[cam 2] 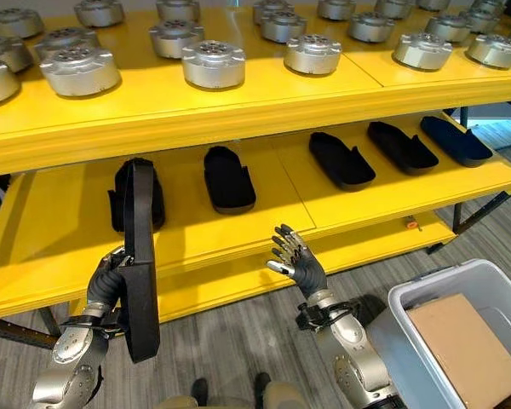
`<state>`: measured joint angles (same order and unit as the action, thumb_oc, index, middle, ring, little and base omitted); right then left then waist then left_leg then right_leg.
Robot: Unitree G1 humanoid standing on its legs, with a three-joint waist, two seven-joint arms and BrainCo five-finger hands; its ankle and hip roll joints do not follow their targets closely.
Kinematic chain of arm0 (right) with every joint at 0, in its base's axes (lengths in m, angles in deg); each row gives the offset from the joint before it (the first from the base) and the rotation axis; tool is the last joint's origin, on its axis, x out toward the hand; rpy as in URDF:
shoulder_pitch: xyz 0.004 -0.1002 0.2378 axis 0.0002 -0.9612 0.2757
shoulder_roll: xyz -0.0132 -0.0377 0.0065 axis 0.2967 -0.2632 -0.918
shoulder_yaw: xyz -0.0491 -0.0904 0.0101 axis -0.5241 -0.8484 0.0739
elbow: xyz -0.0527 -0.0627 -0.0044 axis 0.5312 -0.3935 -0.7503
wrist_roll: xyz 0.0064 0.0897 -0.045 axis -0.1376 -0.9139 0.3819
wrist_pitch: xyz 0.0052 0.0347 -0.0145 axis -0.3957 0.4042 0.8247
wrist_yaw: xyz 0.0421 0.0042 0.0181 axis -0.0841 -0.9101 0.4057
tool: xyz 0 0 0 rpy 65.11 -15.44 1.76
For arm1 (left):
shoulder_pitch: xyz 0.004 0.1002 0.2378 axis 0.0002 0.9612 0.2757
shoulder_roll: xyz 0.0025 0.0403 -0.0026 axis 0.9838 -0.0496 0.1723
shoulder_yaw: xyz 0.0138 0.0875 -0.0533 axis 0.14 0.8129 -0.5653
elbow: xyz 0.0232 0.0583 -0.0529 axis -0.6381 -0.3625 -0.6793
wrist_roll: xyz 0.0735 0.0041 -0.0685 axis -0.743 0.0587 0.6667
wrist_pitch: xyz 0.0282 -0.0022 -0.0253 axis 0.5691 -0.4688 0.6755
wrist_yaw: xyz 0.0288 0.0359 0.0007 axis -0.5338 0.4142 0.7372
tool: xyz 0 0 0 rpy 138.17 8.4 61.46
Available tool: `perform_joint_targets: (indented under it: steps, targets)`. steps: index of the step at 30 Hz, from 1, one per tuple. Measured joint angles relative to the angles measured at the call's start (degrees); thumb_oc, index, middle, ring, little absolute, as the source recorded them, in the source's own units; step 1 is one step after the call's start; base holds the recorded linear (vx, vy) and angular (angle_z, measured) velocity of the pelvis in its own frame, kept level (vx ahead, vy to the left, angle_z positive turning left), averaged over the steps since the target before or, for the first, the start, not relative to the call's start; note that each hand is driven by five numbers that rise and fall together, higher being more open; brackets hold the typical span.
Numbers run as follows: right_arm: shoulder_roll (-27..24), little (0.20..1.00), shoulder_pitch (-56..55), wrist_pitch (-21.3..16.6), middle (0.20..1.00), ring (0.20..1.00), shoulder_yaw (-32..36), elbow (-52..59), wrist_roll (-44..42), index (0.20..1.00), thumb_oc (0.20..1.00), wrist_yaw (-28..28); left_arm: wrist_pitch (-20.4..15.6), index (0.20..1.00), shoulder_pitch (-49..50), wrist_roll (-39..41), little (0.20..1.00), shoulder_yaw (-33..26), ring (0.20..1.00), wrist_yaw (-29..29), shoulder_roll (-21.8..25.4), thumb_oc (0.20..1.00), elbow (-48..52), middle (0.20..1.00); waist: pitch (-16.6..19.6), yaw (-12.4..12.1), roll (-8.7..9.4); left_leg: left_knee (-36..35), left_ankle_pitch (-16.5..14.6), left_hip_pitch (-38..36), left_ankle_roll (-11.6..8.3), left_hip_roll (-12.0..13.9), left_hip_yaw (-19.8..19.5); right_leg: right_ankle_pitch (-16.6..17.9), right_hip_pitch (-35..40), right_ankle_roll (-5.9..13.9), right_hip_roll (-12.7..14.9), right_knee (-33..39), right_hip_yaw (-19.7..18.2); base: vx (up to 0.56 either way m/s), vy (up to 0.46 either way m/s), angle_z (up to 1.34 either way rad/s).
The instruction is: Move parts from the plastic box to the shelf.
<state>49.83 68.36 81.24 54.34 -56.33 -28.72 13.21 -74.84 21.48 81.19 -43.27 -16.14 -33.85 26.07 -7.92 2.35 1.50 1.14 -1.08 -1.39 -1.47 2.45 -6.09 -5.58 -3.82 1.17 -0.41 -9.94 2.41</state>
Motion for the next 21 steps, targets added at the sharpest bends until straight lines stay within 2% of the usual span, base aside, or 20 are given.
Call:
perform_joint_targets:
  steps: [5, 8, 9, 10, 11, 12, 13, 14, 15, 16, 17, 18, 19, 20, 21]
  targets:
    - [-0.48, 1.000, 0.09, -0.04, 1.000, 1.000, 0.48, -0.02, -0.03, 1.000, 1.000, -0.04, -0.02, 0.200, -0.01, 0.11, 0.200, -0.07, 0.200, -0.01, -0.49, 0.200, -0.02, 0.200, 0.62, -0.50, -0.89, 1.21, -0.02, 0.11, -0.50, -0.57, 0.51, 0.92, 2.32, -0.04, 0.54, 2.92, 0.22, 0.05, -0.076, 0.06]
    - [-0.64, 1.000, 0.30, -0.10, 1.000, 1.000, 0.40, -0.07, -0.06, 1.000, 1.000, -0.21, -0.07, 0.200, -1.11, 0.40, 0.200, 0.09, 0.200, -0.03, -0.67, 0.200, -0.01, 0.200, -0.03, -0.65, -0.89, 10.89, -0.71, 5.64, -2.12, -2.25, 0.84, 0.11, 2.61, -0.51, 1.22, 2.78, 0.98, -0.01, -0.034, 0.52]
    - [-0.64, 1.000, 0.42, -0.14, 1.000, 1.000, 0.44, -0.06, -0.07, 1.000, 1.000, -0.22, -0.13, 0.200, -0.97, 0.72, 0.200, 0.07, 0.200, -0.03, -0.65, 0.200, -0.02, 0.200, -0.49, -1.75, -1.21, 12.85, -0.78, 6.19, -2.41, -2.40, 0.93, -0.56, 2.60, -1.11, 1.38, 1.76, 1.44, -0.02, -0.018, 0.46]
    - [-0.70, 1.000, 0.67, -0.14, 1.000, 1.000, 0.51, -0.06, -0.14, 1.000, 1.000, -0.29, -0.25, 0.200, -0.90, 0.76, 0.200, 0.05, 0.200, -0.02, -0.65, 0.200, -0.01, 0.200, -1.40, -2.42, -1.40, 16.57, 0.13, 8.27, -3.89, -2.83, 1.04, -1.27, 2.58, -1.92, 1.65, 0.47, 1.83, 0.00, -0.004, 0.51]
    - [-0.73, 1.000, 1.41, -0.09, 1.000, 1.000, 0.47, -0.04, -0.43, 1.000, 1.000, -0.34, -0.27, 0.200, -1.14, 0.79, 0.200, -0.03, 0.200, -0.05, -0.62, 0.200, -0.09, 0.200, -2.95, -2.34, -0.31, 19.38, 3.07, 10.49, -6.38, -3.34, 1.73, -1.45, 2.31, -3.15, 3.58, -0.29, 2.26, 0.04, 0.027, 0.53]
    - [-0.67, 1.000, 1.65, -0.11, 1.000, 1.000, 0.41, 0.09, -0.44, 1.000, 1.000, -0.34, -0.25, 0.200, -0.83, 0.86, 0.200, 0.04, 0.200, -0.04, -0.62, 0.200, -0.14, 0.200, -3.38, -2.61, 0.45, 19.67, 3.38, 11.16, -4.85, -3.28, 3.79, -0.96, 2.30, -4.03, 4.47, 0.31, 3.09, 0.08, 0.080, 0.43]
    - [-0.51, 1.000, 1.75, -0.13, 1.000, 1.000, 0.42, 0.09, -0.45, 1.000, 1.000, -0.39, -0.23, 0.200, -0.53, 0.85, 0.200, 0.02, 0.200, -0.04, -0.61, 0.200, -0.15, 0.200, -3.56, -2.76, 0.81, 21.33, 1.29, 11.62, -2.04, -2.05, 5.73, -0.73, 2.42, -4.41, 4.45, 0.76, 3.40, 0.06, 0.068, 0.15]
    - [-0.46, 1.000, 1.77, -0.10, 1.000, 1.000, 0.47, 0.09, -0.44, 1.000, 1.000, -0.41, -0.23, 0.200, -0.35, 0.89, 0.200, 0.10, 0.200, -0.04, -0.49, 0.200, -0.29, 0.200, -3.54, -2.79, 1.10, 21.27, -0.84, 10.90, -0.29, 0.73, 5.19, 0.27, 3.08, -4.83, 4.48, 1.85, 4.20, 0.09, 0.139, 0.17]
    - [-0.45, 1.000, 1.75, -0.21, 1.000, 1.000, 0.78, 0.39, -0.49, 1.000, 1.000, -0.62, -0.21, 0.200, -0.56, 0.88, 0.200, -0.20, 0.200, -0.05, -0.38, 0.200, -0.14, 0.200, -3.41, -2.08, 1.40, 17.87, -1.45, 8.89, -0.53, 4.99, 5.15, 0.45, 3.34, -5.34, 3.64, 2.54, 5.29, 0.09, 0.153, 0.23]
    - [-0.48, 1.000, 1.68, -0.58, 1.000, 1.000, 0.90, 0.51, -0.57, 1.000, 1.000, -0.80, -0.26, 0.200, -0.57, 0.99, 0.200, -0.16, 0.200, -0.03, -0.40, 0.200, 0.07, 0.200, -3.46, -1.57, 1.45, 15.25, -1.68, 7.49, -0.24, 6.60, 5.55, 0.30, 3.14, -5.14, 3.67, 2.16, 5.39, 0.11, 0.256, 0.25]
    - [-0.59, 1.000, 1.76, -0.67, 1.000, 1.000, 1.23, 0.27, -0.58, 1.000, 1.000, -0.90, -0.24, 0.200, -0.92, 1.15, 0.200, 0.24, 0.200, -0.09, -0.39, 0.200, -0.25, 0.200, -3.73, -0.90, 2.01, 11.81, -1.21, 6.06, -1.27, 8.91, 3.53, 0.30, 2.77, -3.91, 3.53, 1.76, 4.96, 0.07, 0.220, 0.17]
    - [-0.50, 1.000, 2.15, -0.71, 1.000, 1.000, 1.36, -0.25, -0.59, 1.000, 1.000, -1.27, -0.21, 0.200, -1.14, 1.16, 0.200, 0.20, 0.200, -0.15, -0.30, 0.200, -0.28, 0.200, -3.49, -0.44, 1.57, 9.12, -0.50, 5.30, -2.32, 11.01, 2.23, 0.20, 2.20, -3.92, 2.95, 1.40, 5.28, 0.05, 0.252, 0.14]
    - [-0.47, 1.000, 2.56, -0.74, 1.000, 1.000, 1.67, -0.87, -0.58, 1.000, 1.000, -1.95, -0.13, 0.200, -2.34, 1.20, 0.200, 0.42, 0.200, -0.55, -0.31, 0.200, -0.60, 0.200, -3.73, -0.08, 1.64, 5.02, 0.38, 4.23, -3.56, 15.06, 1.53, -0.84, 0.69, -3.76, 2.26, -0.84, 5.66, 0.05, 0.263, 0.11]
    - [-0.61, 1.000, 2.47, -0.75, 1.000, 1.000, 1.72, -0.90, -0.57, 1.000, 1.000, -2.54, -0.10, 0.200, -3.05, 1.20, 0.200, 0.58, 0.200, -0.55, -0.29, 0.200, -0.69, 0.200, -3.86, -0.02, 1.58, 3.93, 0.71, 4.01, -3.73, 17.79, 1.67, -2.08, -0.65, -3.22, 2.47, -3.61, 5.62, 0.05, 0.279, 0.04]
    - [-0.69, 1.000, 2.41, -0.76, 1.000, 1.000, 1.88, -0.91, -0.57, 1.000, 1.000, -2.75, -0.08, 0.200, -3.50, 1.21, 0.200, 0.74, 0.200, -0.59, -0.25, 0.200, -0.68, 0.200, -3.97, 0.14, 1.15, 3.61, 1.08, 3.37, -3.71, 18.76, 1.84, -2.84, -1.64, -2.83, 2.73, -6.32, 5.55, 0.05, 0.289, -0.02]
